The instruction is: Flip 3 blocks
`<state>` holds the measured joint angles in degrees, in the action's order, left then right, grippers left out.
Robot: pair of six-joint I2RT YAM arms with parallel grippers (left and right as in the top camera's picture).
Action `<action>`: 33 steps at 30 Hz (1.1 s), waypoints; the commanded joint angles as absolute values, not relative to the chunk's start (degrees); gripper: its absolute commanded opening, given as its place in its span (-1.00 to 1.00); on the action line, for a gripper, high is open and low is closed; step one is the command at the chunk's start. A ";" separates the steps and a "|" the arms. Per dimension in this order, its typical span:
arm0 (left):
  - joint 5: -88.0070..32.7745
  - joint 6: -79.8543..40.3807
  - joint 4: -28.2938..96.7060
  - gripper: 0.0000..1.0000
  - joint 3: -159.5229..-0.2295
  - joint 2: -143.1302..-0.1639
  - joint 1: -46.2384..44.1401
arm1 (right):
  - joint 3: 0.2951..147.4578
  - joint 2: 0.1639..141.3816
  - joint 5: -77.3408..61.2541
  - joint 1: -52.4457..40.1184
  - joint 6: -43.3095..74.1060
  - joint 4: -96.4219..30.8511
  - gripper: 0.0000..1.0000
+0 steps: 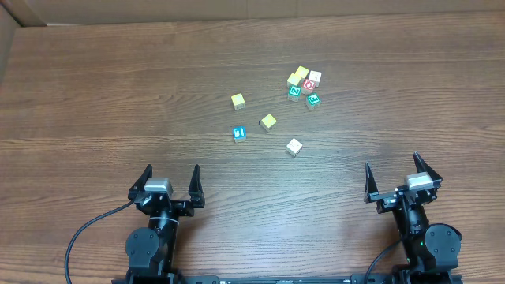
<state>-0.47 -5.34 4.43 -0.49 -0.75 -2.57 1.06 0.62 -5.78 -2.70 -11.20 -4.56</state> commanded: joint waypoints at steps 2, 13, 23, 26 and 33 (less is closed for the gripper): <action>-1.26 -3.81 4.43 0.99 -0.27 -0.25 -2.17 | 0.45 0.16 -6.11 -2.50 -11.38 -4.32 1.00; -1.26 -3.81 4.43 0.99 -0.27 -0.25 -2.17 | 0.45 0.16 -6.11 -2.50 -11.38 -4.34 1.00; -1.28 -3.81 4.43 0.99 -0.27 -0.25 -2.17 | 0.45 0.16 -6.11 -2.50 -11.38 -4.34 1.00; -1.26 -3.81 4.43 0.99 -0.27 -0.25 -2.17 | 0.45 0.16 -6.11 -2.50 -11.38 -4.34 1.00; -1.28 -3.81 4.43 0.99 -0.27 -0.25 -2.17 | 0.45 0.16 -6.11 -2.50 -11.38 -4.32 1.00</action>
<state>-0.47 -5.34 4.45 -0.49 -0.75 -2.57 1.06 0.62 -5.78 -2.72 -11.20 -4.54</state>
